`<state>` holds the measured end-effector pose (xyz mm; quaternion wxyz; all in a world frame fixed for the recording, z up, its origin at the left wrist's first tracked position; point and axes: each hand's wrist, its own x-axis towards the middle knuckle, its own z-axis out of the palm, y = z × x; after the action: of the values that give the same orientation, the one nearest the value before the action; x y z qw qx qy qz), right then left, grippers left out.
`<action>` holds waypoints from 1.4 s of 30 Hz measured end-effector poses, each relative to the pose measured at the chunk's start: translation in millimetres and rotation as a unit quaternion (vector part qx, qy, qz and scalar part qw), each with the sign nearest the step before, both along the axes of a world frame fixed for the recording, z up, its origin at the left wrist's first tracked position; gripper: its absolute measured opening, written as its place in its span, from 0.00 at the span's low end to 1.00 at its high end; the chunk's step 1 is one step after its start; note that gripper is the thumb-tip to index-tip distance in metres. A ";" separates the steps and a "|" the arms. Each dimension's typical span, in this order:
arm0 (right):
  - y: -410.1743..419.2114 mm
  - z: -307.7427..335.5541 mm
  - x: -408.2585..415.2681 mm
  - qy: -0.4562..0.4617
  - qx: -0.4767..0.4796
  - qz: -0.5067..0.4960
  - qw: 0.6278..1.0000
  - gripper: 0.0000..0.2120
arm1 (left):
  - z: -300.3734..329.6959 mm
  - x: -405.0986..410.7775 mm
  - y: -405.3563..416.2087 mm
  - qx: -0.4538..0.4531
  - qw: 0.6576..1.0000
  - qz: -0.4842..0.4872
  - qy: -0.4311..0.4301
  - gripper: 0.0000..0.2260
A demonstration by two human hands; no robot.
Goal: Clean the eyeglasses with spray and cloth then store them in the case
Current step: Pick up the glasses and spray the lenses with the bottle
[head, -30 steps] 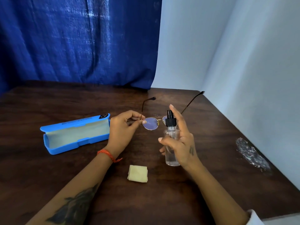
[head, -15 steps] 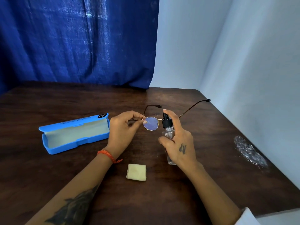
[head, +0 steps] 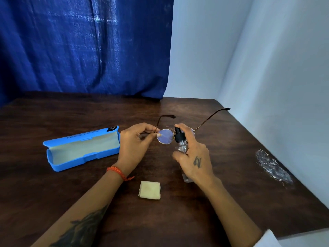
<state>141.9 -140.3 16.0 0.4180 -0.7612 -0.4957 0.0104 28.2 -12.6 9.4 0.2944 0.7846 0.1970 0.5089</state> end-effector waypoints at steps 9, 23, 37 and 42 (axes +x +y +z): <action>0.5 2.8 -1.5 0.000 -0.018 0.010 1.000 0.35 | 1.0 -0.5 0.0 0.008 1.000 -0.007 -0.009 0.06; -14.9 1.1 7.9 -0.011 0.095 -0.069 0.993 0.38 | 3.6 -1.6 3.0 0.004 0.999 0.012 -0.031 0.05; -18.6 -6.2 22.2 -0.056 0.088 -0.122 0.987 0.35 | 6.7 -3.9 2.4 -0.015 0.999 0.015 -0.046 0.05; -18.4 -7.9 27.7 -0.026 0.165 -0.135 0.977 0.35 | 7.5 -3.7 2.2 -0.028 0.998 0.016 -0.053 0.04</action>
<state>169.5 -158.7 8.1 0.5224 -0.7415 -0.3942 -0.1483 24.5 -10.4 16.9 0.3181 0.7449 0.2079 0.5484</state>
